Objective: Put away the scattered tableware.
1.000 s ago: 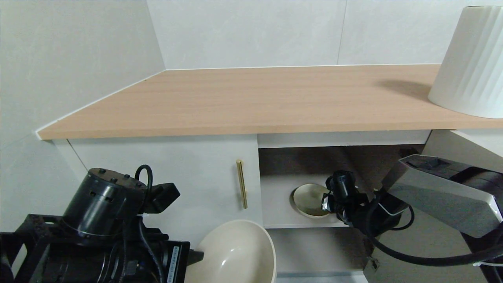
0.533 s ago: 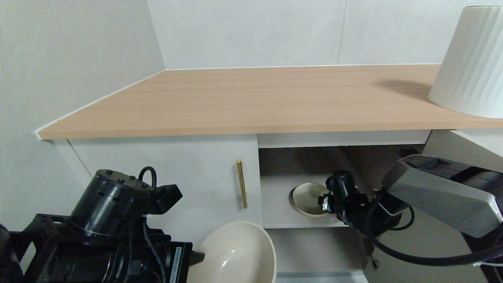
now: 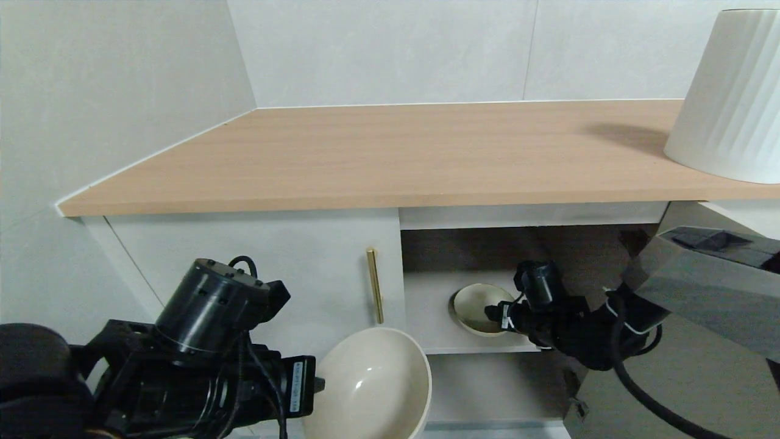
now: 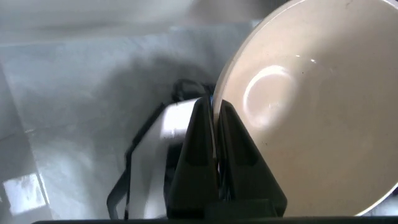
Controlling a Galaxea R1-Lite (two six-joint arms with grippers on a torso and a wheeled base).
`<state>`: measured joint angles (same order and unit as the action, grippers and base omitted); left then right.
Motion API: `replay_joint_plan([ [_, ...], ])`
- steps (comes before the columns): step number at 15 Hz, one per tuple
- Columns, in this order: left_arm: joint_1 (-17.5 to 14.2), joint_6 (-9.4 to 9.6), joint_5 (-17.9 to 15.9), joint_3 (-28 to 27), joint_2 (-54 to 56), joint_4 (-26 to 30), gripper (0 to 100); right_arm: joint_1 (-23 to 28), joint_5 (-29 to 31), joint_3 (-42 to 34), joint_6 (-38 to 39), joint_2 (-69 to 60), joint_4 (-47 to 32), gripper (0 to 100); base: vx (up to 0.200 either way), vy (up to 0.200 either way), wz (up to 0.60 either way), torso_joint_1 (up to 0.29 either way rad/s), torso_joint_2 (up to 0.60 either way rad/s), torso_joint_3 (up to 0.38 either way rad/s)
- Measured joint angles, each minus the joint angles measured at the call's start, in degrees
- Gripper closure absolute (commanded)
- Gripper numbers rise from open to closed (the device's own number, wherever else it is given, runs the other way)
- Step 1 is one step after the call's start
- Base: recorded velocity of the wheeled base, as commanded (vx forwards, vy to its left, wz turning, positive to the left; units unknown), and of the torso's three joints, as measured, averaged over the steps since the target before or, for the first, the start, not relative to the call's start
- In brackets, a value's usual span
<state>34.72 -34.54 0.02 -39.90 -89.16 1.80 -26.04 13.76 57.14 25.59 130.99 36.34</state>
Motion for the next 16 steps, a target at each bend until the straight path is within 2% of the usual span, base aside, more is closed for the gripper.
replay_joint_plan([
  [4, 2.7, -3.45, 7.7, -1.1, -6.8, -3.2, 100, -5.0, -12.7, -7.5, -1.0, -12.4, -6.7, 0, 0.000, 0.000, 0.00, 0.000, 0.00, 0.000],
  [7, 4.1, -3.86, 12.7, -1.6, -11.6, -3.5, 100, -10.4, -18.6, -10.3, -2.7, -21.9, -15.8, 0, 0.000, 0.000, 0.00, 0.000, 0.00, 0.000],
  [8, 4.7, -3.86, 13.2, -1.7, -12.6, -3.5, 100, -12.5, -20.2, -11.3, -4.7, -24.6, -18.3, 0, 0.000, 0.000, 0.00, 0.000, 0.00, 0.000],
  [11, 6.4, -3.80, 13.3, -1.7, -14.0, -3.5, 100, -17.3, -21.1, -13.4, -7.0, -28.7, -19.4, 0, 0.000, 0.000, 0.00, 0.000, 0.00, 0.000],
  [16, 8.3, -3.83, 13.3, -1.7, -14.6, -3.2, 100, -22.1, -17.5, -14.1, -8.8, -26.6, -18.9, 0, 0.000, 0.000, 0.00, 0.000, 0.00, 0.000],
])
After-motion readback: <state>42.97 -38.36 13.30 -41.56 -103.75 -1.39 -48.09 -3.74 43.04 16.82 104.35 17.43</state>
